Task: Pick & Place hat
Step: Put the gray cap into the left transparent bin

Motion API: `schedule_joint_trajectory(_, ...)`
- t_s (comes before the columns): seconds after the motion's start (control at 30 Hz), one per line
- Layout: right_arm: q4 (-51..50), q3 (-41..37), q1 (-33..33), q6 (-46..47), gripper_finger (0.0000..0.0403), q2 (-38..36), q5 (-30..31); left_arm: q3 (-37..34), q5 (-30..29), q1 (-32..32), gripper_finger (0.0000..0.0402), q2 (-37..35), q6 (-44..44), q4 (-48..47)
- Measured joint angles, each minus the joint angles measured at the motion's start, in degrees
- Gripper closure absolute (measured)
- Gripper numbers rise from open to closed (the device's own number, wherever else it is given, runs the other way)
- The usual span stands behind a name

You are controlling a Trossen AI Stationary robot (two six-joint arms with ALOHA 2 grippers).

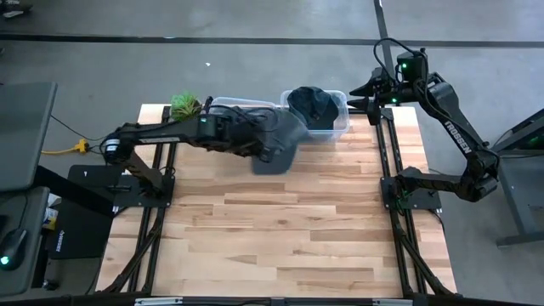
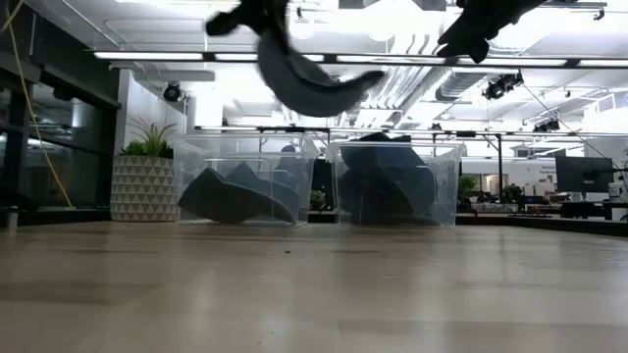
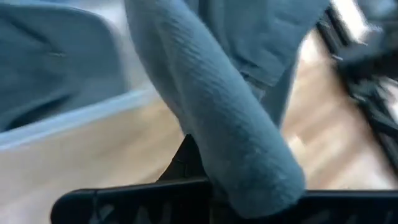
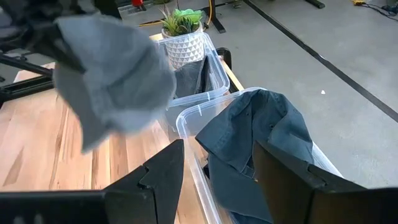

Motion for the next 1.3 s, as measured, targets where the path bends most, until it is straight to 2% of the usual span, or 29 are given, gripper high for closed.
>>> schedule_joint_trajectory(0.27,0.4,0.0,0.0,0.2,0.0217,0.0,0.0,-0.3,-14.4,0.0,0.0401,-4.5,-4.4,-4.5)
schedule_joint_trajectory(0.53,0.4,0.0,0.0,0.2,0.0217,0.0,-0.1,-6.7,-22.3,1.7,0.0401,-7.7,-9.9,-2.0)
schedule_joint_trajectory(0.63,0.4,0.0,0.0,0.2,0.0217,0.0,-0.1,-11.1,-25.5,3.0,0.0402,-9.2,-12.7,3.0)
schedule_joint_trajectory(0.73,0.4,0.0,0.0,0.2,0.0217,0.0,-0.1,-16.8,-26.9,4.4,0.0401,-11.3,-16.2,6.4)
schedule_joint_trajectory(0.8,0.4,0.0,0.0,0.2,0.0217,0.0,-0.1,-20.2,-27.5,5.0,0.0401,-11.8,-18.6,12.3)
schedule_joint_trajectory(0.87,0.4,0.0,0.0,0.2,0.0217,0.0,-0.2,-23.9,-27.9,5.8,0.0401,-12.7,-21.4,13.2)
schedule_joint_trajectory(1.0,0.4,0.0,0.0,0.2,0.0217,0.0,-0.2,-28.7,-32.8,6.0,0.0401,-13.2,-30.0,17.8)
schedule_joint_trajectory(1.13,0.4,0.0,0.0,0.2,0.0217,0.0,-0.1,-30.7,-37.4,6.0,0.0401,-13.0,-37.6,18.1)
schedule_joint_trajectory(1.3,0.4,0.0,0.0,0.2,0.0217,0.0,-0.1,-31.2,-42.9,6.0,0.0401,-12.9,-39.4,19.9)
